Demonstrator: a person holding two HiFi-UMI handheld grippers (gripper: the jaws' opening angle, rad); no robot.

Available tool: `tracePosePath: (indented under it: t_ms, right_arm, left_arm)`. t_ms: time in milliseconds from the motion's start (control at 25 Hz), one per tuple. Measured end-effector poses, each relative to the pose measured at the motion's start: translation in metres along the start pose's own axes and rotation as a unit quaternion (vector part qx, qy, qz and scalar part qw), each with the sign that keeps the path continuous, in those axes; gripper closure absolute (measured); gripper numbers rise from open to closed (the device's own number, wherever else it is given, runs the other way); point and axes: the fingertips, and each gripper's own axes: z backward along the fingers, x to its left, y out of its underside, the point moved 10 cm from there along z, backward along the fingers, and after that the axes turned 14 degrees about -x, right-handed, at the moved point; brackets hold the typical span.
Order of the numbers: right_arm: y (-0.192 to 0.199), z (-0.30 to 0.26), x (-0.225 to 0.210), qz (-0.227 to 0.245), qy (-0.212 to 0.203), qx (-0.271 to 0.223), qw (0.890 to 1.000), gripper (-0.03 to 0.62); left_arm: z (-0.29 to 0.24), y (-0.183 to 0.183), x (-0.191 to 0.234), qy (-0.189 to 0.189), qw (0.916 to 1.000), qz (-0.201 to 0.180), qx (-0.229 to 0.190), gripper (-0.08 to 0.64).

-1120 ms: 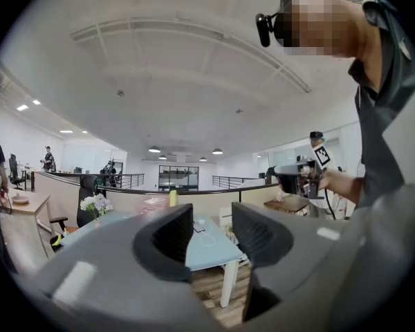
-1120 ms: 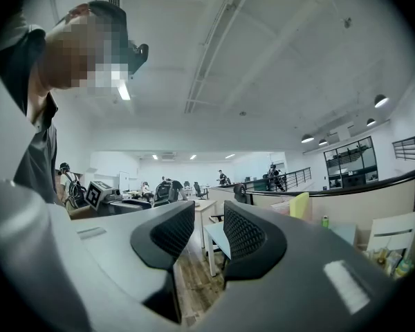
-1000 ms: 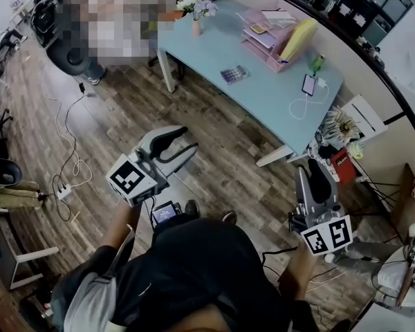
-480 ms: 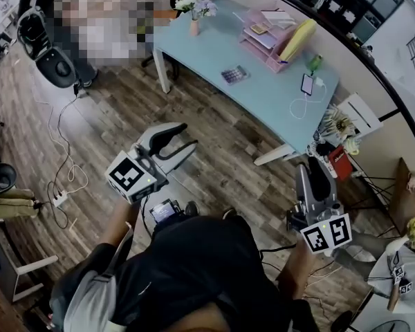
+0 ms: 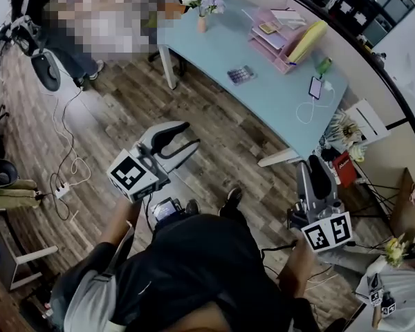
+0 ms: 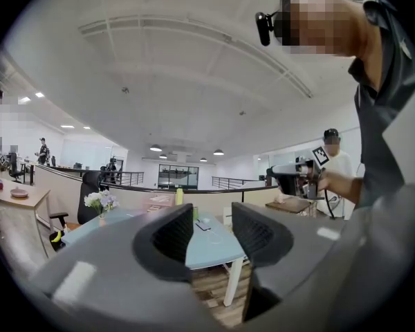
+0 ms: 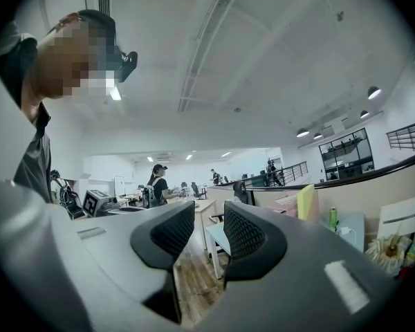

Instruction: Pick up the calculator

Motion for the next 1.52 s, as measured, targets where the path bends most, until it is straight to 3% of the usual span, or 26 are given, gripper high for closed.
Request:
tracePosePath:
  t_ms: [840, 1040, 1520]
  right_arm:
    - [0.013, -0.079, -0.146, -0.062, -0.101, 0.001, 0.993, 0.479]
    - [0.016, -0.091, -0.172, -0.073, -0.121, 0.004, 0.99, 0.479]
    - [0.021, -0.104, -0.236, -0.094, -0.149, 0.006, 0.984, 0.479]
  left_arm:
    - [-0.094, 0.013, -0.009, -0.093, 0.9943, -0.048, 0.023, 0.333]
    - [-0.116, 0.013, -0.017, -0.122, 0.9913, -0.031, 0.037, 0.333]
    - [-0.166, 0.024, -0.031, -0.15, 0.9866, -0.047, 0.044, 0.333]
